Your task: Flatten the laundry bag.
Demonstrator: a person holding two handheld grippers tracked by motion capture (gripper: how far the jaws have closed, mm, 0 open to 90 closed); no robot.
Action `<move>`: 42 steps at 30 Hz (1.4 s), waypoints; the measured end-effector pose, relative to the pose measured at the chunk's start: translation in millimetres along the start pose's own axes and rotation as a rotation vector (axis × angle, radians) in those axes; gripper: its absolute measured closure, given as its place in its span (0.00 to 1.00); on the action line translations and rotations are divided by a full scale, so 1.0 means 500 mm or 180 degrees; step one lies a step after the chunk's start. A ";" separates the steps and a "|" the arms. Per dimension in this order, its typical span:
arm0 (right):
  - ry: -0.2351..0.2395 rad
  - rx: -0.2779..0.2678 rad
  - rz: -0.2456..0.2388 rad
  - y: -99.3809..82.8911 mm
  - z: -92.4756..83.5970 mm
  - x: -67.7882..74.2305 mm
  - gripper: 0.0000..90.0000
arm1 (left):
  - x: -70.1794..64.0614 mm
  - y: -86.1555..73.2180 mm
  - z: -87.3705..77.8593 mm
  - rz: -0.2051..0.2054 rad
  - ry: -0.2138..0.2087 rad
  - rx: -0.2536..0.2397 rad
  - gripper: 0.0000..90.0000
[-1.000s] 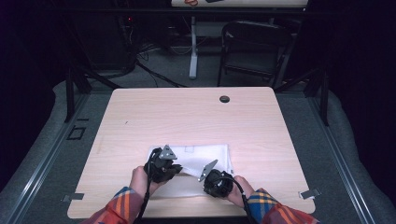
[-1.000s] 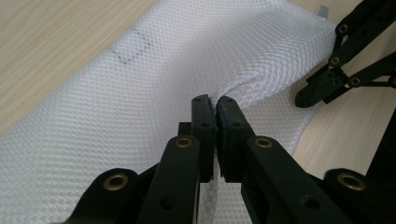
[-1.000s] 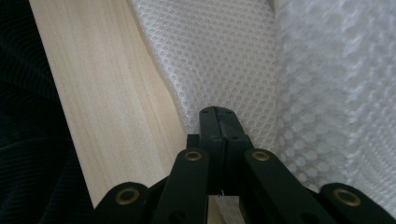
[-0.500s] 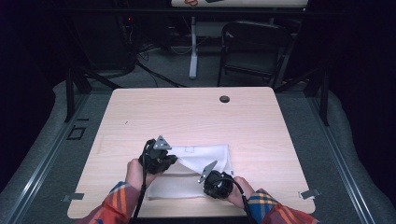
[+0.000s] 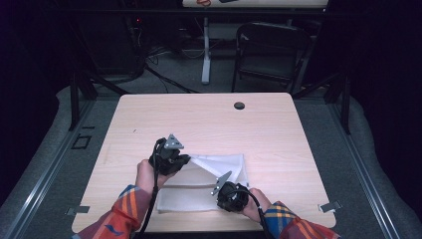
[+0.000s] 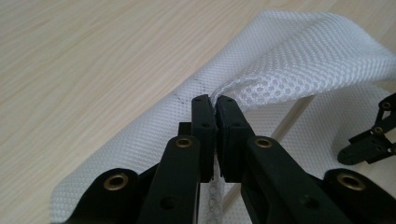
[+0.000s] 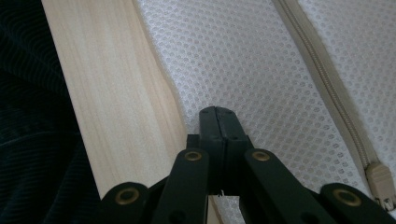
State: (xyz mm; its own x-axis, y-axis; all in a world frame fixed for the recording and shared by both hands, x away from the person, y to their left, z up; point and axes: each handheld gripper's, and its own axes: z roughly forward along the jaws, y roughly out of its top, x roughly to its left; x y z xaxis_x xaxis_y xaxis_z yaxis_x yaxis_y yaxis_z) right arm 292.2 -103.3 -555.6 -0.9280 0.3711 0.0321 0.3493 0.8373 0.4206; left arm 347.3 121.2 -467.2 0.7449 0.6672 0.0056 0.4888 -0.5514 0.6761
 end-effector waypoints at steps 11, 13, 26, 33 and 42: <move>0.0039 -0.0003 0.0018 -0.001 0.000 0.003 1.00 | 0.024 0.039 0.001 0.0009 0.0156 -0.0062 0.96; 0.0046 -0.0005 0.0016 -0.001 0.000 0.004 1.00 | 0.027 0.048 0.001 0.0025 0.0191 -0.0064 0.96; 0.0106 0.0013 0.0011 -0.002 -0.002 0.009 1.00 | 0.058 0.098 0.008 0.0060 0.0364 -0.0066 0.96; 0.0070 0.0040 -0.0029 -0.003 -0.003 0.011 1.00 | 0.068 0.119 0.023 0.0067 0.0426 -0.0058 0.96; 0.0103 0.0040 -0.0008 -0.002 -0.003 0.013 1.00 | 0.076 0.132 0.048 0.0068 0.0502 -0.0058 0.96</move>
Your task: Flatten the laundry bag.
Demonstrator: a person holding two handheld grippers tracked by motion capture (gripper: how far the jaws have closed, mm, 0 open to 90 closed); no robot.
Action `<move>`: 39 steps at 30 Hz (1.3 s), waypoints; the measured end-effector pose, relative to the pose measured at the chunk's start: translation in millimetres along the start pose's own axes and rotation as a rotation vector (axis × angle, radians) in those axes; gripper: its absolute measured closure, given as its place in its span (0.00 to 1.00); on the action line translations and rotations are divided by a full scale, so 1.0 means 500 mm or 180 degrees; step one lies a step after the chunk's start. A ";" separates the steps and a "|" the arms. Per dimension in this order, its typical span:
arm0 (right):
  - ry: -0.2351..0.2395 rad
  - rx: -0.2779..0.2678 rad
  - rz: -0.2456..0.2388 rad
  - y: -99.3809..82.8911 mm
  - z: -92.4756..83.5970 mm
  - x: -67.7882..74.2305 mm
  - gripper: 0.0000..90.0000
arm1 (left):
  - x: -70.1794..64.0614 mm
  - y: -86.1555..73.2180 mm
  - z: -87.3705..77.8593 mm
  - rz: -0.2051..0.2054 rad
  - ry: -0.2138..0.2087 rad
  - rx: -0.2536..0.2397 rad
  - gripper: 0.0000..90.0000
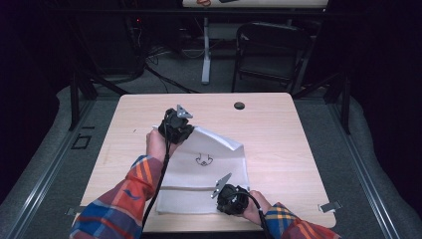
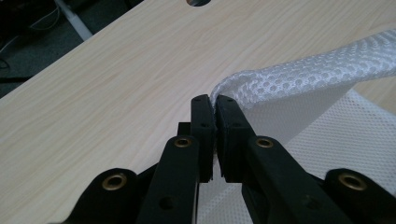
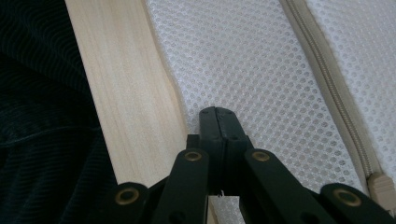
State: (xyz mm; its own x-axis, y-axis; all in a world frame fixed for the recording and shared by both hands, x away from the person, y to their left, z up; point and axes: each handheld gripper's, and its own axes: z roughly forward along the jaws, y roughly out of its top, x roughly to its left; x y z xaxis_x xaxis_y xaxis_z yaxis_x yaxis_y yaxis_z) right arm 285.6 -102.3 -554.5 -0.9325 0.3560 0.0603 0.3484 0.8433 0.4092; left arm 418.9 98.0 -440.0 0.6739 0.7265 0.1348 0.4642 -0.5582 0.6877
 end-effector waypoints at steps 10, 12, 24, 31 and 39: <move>0.0016 -0.0006 0.0005 0.000 0.001 -0.001 1.00 | 0.013 0.005 0.033 -0.0062 0.0122 -0.0009 0.93; 0.0013 -0.0005 0.0006 0.000 0.001 -0.001 1.00 | 0.015 0.009 0.040 -0.0101 0.0136 -0.0007 0.90; -0.0007 0.0015 0.0000 0.000 -0.001 -0.002 1.00 | 0.026 0.017 0.051 -0.0260 0.0237 -0.0005 0.25; 0.0058 -0.0031 0.0052 -0.001 0.001 -0.003 1.00 | 0.026 0.008 0.031 -0.0263 0.0060 -0.0036 0.16; 0.0062 -0.0041 0.0054 -0.001 0.001 -0.004 1.00 | 0.028 0.004 0.003 -0.0217 0.0143 -0.0156 0.10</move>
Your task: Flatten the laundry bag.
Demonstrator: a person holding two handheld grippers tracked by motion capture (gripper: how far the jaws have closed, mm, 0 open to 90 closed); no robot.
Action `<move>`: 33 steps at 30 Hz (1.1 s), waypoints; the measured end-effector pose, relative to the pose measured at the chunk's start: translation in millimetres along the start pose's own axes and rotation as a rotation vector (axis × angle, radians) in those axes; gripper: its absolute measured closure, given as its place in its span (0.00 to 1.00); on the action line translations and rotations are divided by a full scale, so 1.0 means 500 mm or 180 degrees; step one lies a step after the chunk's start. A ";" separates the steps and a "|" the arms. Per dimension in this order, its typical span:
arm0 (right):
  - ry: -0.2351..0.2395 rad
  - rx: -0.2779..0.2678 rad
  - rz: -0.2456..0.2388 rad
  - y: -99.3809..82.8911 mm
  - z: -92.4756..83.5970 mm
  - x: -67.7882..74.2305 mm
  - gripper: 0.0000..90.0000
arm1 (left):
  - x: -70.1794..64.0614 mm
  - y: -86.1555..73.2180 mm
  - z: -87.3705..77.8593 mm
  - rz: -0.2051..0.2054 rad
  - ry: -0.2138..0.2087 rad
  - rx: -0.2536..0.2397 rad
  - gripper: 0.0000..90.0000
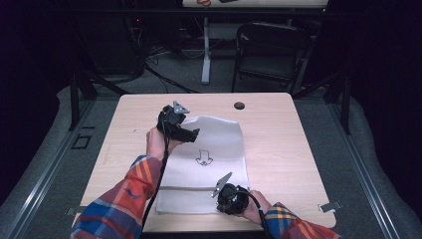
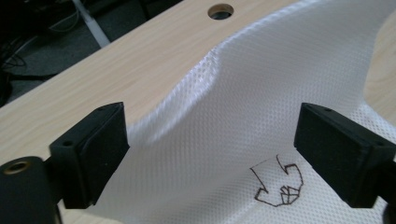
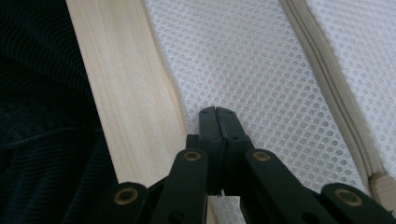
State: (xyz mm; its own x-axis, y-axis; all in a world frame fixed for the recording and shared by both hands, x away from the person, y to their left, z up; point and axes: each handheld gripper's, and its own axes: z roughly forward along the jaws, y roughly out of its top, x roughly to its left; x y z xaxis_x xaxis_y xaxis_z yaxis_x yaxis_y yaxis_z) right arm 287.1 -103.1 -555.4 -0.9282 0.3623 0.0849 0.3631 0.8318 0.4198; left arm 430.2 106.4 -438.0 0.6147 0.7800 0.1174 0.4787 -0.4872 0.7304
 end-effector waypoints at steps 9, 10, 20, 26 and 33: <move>0.0051 -0.0006 0.0019 -0.001 -0.001 -0.002 0.94 | -0.008 -0.006 -0.017 -0.0031 -0.0196 0.0012 0.06; 0.0028 0.0006 -0.0018 0.000 -0.001 -0.001 0.92 | -0.013 -0.011 -0.019 -0.0032 -0.0228 0.0000 0.05; -0.0026 -0.0289 0.0098 0.001 -0.049 -0.004 0.40 | -0.054 -0.075 -0.043 0.0019 -0.0479 -0.0010 0.05; -0.0243 -0.0352 0.0278 -0.021 -0.086 -0.034 0.21 | -0.072 -0.112 -0.060 0.0066 -0.0512 -0.0062 0.05; -0.0416 -0.0378 0.0369 -0.044 -0.119 -0.056 0.14 | -0.084 -0.145 -0.064 0.0185 -0.0519 0.0096 0.05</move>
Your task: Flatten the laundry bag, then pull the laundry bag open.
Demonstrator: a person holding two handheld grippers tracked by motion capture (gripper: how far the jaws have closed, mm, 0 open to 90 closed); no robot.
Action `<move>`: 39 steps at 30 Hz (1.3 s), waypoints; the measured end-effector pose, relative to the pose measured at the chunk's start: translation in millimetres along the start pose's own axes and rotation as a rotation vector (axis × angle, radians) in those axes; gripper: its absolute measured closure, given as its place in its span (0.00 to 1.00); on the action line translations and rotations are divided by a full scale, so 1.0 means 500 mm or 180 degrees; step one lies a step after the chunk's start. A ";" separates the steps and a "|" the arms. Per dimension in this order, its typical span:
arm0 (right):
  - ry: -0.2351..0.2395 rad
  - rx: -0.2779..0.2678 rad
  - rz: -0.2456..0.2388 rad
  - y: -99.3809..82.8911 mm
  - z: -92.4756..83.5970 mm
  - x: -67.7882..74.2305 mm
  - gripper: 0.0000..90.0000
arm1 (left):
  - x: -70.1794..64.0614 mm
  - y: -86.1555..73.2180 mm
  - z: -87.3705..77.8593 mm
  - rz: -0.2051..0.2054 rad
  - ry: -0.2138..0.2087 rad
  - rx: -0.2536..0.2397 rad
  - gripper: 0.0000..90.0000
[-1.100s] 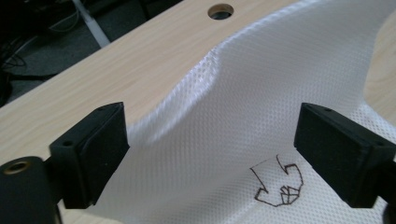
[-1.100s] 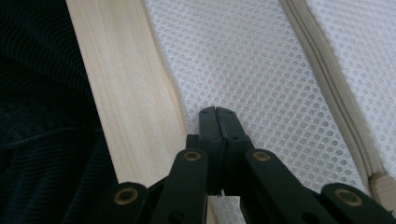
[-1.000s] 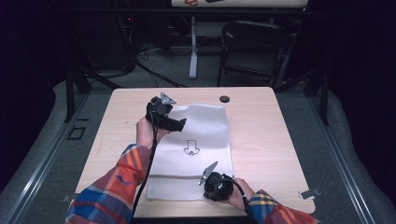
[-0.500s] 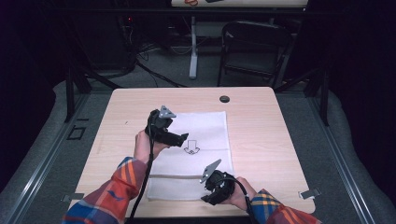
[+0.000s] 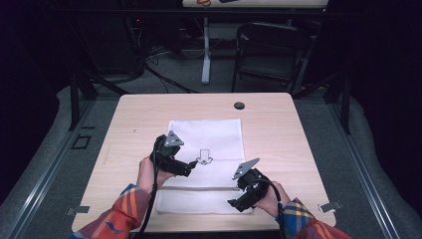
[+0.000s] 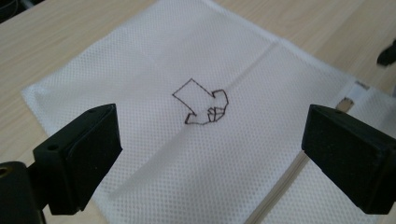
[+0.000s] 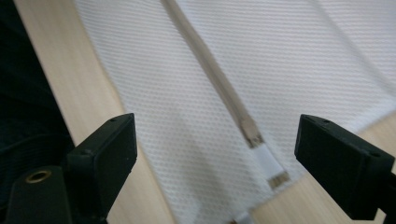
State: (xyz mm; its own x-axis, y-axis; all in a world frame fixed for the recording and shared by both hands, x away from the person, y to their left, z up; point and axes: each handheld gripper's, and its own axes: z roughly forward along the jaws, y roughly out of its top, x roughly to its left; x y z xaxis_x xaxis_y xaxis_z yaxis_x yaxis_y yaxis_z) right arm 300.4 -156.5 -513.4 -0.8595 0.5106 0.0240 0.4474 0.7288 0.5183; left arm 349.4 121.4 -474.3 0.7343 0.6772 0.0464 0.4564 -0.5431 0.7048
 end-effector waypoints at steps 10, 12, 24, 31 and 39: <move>-0.0138 -0.0030 0.0250 -0.035 -0.029 -0.042 0.11 | -0.005 -0.011 0.002 0.0063 -0.0007 0.0081 0.04; -0.0140 -0.0038 0.0254 -0.037 -0.032 -0.048 0.11 | -0.005 -0.010 0.001 0.0033 -0.0027 0.0048 0.04; -0.0189 -0.0060 0.0351 -0.043 -0.037 -0.064 0.19 | -0.032 -0.009 0.027 0.0137 -0.0186 0.0061 0.05; -0.0224 -0.0080 0.0447 -0.046 -0.032 -0.076 0.30 | -0.054 -0.001 0.044 0.0185 -0.0315 0.0080 0.08; -0.0118 -0.0033 0.0504 -0.045 -0.019 -0.083 0.65 | -0.083 0.011 0.079 0.0236 -0.0468 0.0116 0.11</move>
State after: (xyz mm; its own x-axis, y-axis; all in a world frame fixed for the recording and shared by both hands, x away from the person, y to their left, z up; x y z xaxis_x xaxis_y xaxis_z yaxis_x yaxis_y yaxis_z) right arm 323.7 -198.3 -518.2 -0.7686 0.6354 0.0745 0.5738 0.6333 0.5194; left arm 341.1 70.9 -500.4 0.8311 0.5561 -0.0089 0.4142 -0.6082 0.6771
